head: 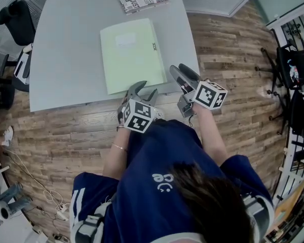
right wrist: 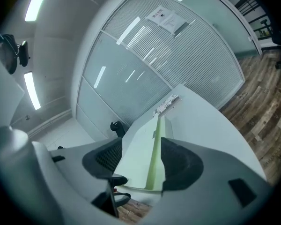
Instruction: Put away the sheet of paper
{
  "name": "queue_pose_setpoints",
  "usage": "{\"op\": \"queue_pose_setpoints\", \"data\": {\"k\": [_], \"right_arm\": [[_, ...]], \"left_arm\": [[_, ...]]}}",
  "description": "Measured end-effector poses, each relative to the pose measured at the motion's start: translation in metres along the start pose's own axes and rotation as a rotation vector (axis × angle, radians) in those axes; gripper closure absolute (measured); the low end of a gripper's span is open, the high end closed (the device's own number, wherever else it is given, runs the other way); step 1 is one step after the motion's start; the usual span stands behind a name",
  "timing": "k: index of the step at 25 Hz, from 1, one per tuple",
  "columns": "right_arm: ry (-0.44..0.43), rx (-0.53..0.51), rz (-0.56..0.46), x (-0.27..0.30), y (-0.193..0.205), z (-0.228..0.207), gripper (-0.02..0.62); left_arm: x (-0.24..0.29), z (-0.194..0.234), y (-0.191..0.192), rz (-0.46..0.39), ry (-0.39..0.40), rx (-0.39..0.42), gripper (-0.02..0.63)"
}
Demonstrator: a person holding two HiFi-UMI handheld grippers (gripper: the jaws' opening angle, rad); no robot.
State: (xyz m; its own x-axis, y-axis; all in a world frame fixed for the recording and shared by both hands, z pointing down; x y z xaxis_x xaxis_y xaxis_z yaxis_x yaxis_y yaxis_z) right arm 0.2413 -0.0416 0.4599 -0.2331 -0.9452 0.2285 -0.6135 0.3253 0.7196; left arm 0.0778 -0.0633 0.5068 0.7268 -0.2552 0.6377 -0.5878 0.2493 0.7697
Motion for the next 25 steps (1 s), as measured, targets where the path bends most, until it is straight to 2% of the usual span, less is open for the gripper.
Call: {"op": "queue_pose_setpoints", "data": {"k": [3,6,11,14,19,23,25], "right_arm": [[-0.028,-0.053,-0.043,0.000,-0.005,0.007,0.342],[-0.032,-0.125,-0.020,0.005,-0.003,0.015,0.342],[-0.016,-0.289,0.024,0.015,0.002,0.029,0.356],[-0.001,-0.426,0.039,0.020,0.005,0.040,0.370],[0.015,-0.533,0.065,0.024,0.016,0.057,0.370],[0.015,-0.584,0.090,0.025,0.028,0.061,0.385],[0.011,-0.610,0.106,0.025,0.032,0.064,0.429]], "left_arm": [[-0.005,0.009,-0.007,-0.048,0.028,-0.155,0.426],[-0.014,0.021,-0.015,-0.112,0.050,-0.312,0.426],[-0.032,0.034,-0.027,-0.242,0.046,-0.444,0.428],[-0.046,0.041,-0.032,-0.332,-0.001,-0.468,0.428],[-0.074,0.047,-0.039,-0.458,-0.101,-0.422,0.431],[-0.079,0.051,-0.031,-0.447,-0.103,-0.397,0.436],[-0.081,0.055,-0.025,-0.438,-0.122,-0.397,0.489]]}}
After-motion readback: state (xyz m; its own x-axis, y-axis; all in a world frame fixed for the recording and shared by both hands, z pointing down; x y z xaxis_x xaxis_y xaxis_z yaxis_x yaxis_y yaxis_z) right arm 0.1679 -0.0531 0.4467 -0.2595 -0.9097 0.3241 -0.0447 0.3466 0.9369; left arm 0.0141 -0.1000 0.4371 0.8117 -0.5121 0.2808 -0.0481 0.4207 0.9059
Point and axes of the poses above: the fingertips, and each gripper's own axes: x forward along the fingers, z to its left, y out of its underside, the point moved 6 cm from there along -x, backward along the fingers, and after that the axes turned 4 degrees about -x, right-handed, at the moved point
